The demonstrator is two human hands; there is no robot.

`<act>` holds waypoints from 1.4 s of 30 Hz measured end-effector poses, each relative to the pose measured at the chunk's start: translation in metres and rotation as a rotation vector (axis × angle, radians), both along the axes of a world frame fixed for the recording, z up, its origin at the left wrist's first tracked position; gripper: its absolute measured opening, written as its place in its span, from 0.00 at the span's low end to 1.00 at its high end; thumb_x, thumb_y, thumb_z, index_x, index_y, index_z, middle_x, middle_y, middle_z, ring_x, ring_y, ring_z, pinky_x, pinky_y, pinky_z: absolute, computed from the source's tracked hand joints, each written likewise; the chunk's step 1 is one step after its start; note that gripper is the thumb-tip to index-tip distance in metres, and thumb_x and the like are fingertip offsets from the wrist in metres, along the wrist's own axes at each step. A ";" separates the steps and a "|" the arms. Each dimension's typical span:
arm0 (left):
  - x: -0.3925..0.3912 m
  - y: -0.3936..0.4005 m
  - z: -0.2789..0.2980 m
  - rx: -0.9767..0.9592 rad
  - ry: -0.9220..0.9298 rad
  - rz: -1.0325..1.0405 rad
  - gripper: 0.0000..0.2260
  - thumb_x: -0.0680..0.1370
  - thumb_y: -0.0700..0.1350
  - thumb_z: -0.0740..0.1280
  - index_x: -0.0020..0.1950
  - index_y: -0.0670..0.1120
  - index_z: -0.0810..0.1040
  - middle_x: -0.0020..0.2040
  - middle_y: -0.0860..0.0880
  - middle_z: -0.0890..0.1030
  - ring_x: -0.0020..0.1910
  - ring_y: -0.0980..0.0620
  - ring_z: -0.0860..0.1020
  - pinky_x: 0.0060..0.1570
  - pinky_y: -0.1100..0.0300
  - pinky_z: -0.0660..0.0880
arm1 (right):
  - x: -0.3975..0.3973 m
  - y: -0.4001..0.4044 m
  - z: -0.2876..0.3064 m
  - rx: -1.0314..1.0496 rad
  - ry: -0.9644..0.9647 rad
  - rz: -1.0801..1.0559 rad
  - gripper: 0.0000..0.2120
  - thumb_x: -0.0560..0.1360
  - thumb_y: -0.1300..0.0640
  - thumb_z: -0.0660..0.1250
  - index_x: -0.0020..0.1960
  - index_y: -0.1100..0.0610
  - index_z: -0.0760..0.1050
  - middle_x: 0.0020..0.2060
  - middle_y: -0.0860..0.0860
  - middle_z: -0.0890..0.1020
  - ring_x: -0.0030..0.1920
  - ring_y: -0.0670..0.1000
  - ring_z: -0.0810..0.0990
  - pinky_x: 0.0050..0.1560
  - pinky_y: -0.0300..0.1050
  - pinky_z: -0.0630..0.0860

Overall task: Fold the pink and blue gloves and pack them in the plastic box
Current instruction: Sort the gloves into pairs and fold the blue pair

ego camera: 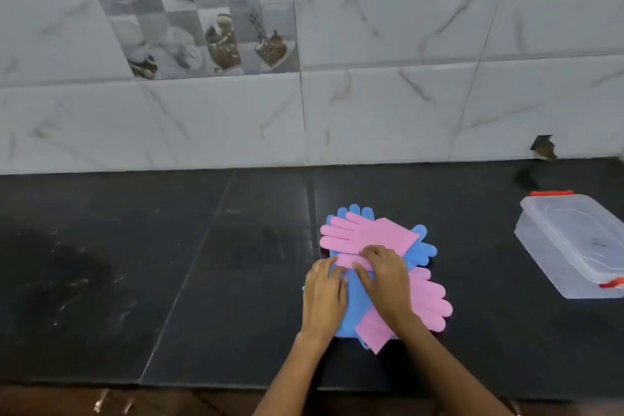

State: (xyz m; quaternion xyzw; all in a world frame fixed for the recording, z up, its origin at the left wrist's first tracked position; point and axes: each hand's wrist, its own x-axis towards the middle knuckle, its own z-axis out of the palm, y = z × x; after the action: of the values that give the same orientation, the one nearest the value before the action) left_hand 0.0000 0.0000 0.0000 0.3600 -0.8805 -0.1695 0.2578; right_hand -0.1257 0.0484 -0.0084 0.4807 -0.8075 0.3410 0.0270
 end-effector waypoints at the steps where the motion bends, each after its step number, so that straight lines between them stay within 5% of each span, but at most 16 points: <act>1: -0.002 -0.010 -0.002 0.005 0.008 -0.008 0.09 0.76 0.37 0.66 0.55 0.40 0.81 0.57 0.44 0.81 0.56 0.45 0.78 0.57 0.54 0.74 | -0.002 -0.007 -0.002 0.014 0.019 0.006 0.13 0.72 0.56 0.71 0.54 0.60 0.79 0.51 0.56 0.82 0.51 0.56 0.79 0.54 0.51 0.74; 10: -0.033 -0.099 -0.019 0.101 -0.068 -0.061 0.21 0.78 0.38 0.61 0.72 0.46 0.68 0.64 0.47 0.74 0.59 0.48 0.71 0.59 0.59 0.70 | -0.024 -0.052 -0.002 0.270 0.084 -0.056 0.17 0.73 0.48 0.67 0.59 0.55 0.77 0.53 0.52 0.80 0.52 0.54 0.76 0.56 0.47 0.66; 12: -0.039 -0.106 -0.020 0.109 -0.071 -0.072 0.19 0.77 0.36 0.62 0.68 0.44 0.73 0.58 0.45 0.77 0.54 0.47 0.72 0.55 0.58 0.71 | -0.027 -0.057 0.000 0.311 0.108 -0.044 0.13 0.75 0.51 0.65 0.56 0.54 0.79 0.52 0.51 0.80 0.52 0.53 0.75 0.54 0.45 0.64; 16: -0.047 -0.116 -0.012 0.100 -0.059 -0.119 0.08 0.73 0.32 0.63 0.41 0.39 0.81 0.41 0.44 0.81 0.41 0.46 0.74 0.42 0.53 0.74 | -0.034 -0.061 0.005 0.288 0.055 -0.023 0.10 0.76 0.54 0.63 0.53 0.54 0.81 0.48 0.51 0.81 0.49 0.52 0.76 0.52 0.44 0.65; 20: -0.056 -0.107 0.016 0.050 0.126 -0.193 0.06 0.69 0.29 0.69 0.41 0.38 0.82 0.38 0.44 0.81 0.37 0.47 0.76 0.35 0.53 0.77 | -0.051 -0.039 0.019 0.091 -0.084 -0.073 0.06 0.74 0.56 0.68 0.48 0.56 0.82 0.45 0.50 0.84 0.45 0.49 0.79 0.48 0.44 0.74; 22: -0.070 -0.096 0.027 -0.088 0.207 -0.283 0.06 0.71 0.31 0.69 0.44 0.38 0.83 0.43 0.45 0.82 0.42 0.49 0.79 0.41 0.59 0.78 | -0.065 -0.016 0.028 -0.016 -0.159 -0.151 0.03 0.73 0.58 0.69 0.46 0.55 0.82 0.43 0.47 0.83 0.42 0.46 0.80 0.44 0.42 0.76; 26: -0.099 -0.047 0.037 -0.024 0.185 -0.553 0.07 0.78 0.52 0.63 0.47 0.64 0.78 0.52 0.64 0.79 0.53 0.68 0.74 0.58 0.68 0.71 | -0.100 0.037 0.044 -0.164 -0.449 -0.316 0.08 0.77 0.55 0.65 0.42 0.52 0.81 0.38 0.44 0.84 0.40 0.44 0.82 0.42 0.41 0.77; 29: -0.111 -0.001 0.034 -0.236 0.145 -0.927 0.08 0.77 0.41 0.64 0.50 0.48 0.83 0.54 0.48 0.83 0.53 0.53 0.81 0.50 0.60 0.79 | -0.122 0.069 0.046 -0.114 -0.818 -0.392 0.20 0.78 0.43 0.57 0.45 0.55 0.82 0.39 0.50 0.86 0.38 0.47 0.84 0.38 0.43 0.79; 32: -0.111 0.020 0.015 -0.271 0.151 -1.096 0.09 0.77 0.39 0.66 0.57 0.44 0.80 0.60 0.44 0.81 0.61 0.48 0.78 0.58 0.62 0.76 | -0.126 0.089 0.041 0.093 -1.024 -0.406 0.28 0.76 0.35 0.53 0.43 0.54 0.82 0.37 0.50 0.86 0.38 0.49 0.85 0.37 0.45 0.80; 34: -0.111 0.023 0.012 -0.069 0.214 -0.923 0.12 0.78 0.47 0.66 0.59 0.61 0.76 0.61 0.60 0.79 0.64 0.54 0.75 0.62 0.72 0.69 | -0.126 0.098 0.037 0.185 -0.999 -0.398 0.31 0.75 0.33 0.52 0.40 0.55 0.83 0.34 0.49 0.86 0.36 0.47 0.84 0.37 0.44 0.79; 36: -0.116 0.006 0.006 0.020 0.138 -0.548 0.11 0.76 0.59 0.64 0.55 0.73 0.71 0.57 0.72 0.74 0.65 0.60 0.72 0.55 0.78 0.68 | -0.127 0.104 0.035 0.226 -0.886 -0.392 0.32 0.74 0.33 0.54 0.33 0.59 0.76 0.28 0.52 0.81 0.29 0.47 0.78 0.33 0.40 0.73; 39: -0.122 -0.039 -0.004 0.080 -0.028 -0.260 0.21 0.78 0.59 0.56 0.68 0.54 0.71 0.68 0.55 0.71 0.70 0.51 0.66 0.66 0.64 0.65 | -0.129 0.109 0.033 0.318 -0.667 -0.293 0.21 0.74 0.41 0.64 0.34 0.58 0.75 0.29 0.47 0.78 0.30 0.47 0.74 0.33 0.42 0.70; 42: -0.132 -0.072 -0.009 0.187 -0.107 -0.090 0.09 0.79 0.41 0.61 0.56 0.41 0.78 0.54 0.40 0.79 0.56 0.40 0.76 0.57 0.50 0.72 | -0.127 0.108 0.033 0.408 -0.563 -0.280 0.04 0.71 0.56 0.69 0.45 0.54 0.81 0.38 0.47 0.83 0.39 0.46 0.80 0.38 0.41 0.75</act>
State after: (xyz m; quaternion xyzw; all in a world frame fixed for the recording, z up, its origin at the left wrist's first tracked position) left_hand -0.1318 -0.0721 -0.0094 0.3512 -0.8885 -0.2430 0.1679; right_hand -0.2530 0.1564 0.0247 0.2486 -0.8925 0.2849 -0.2461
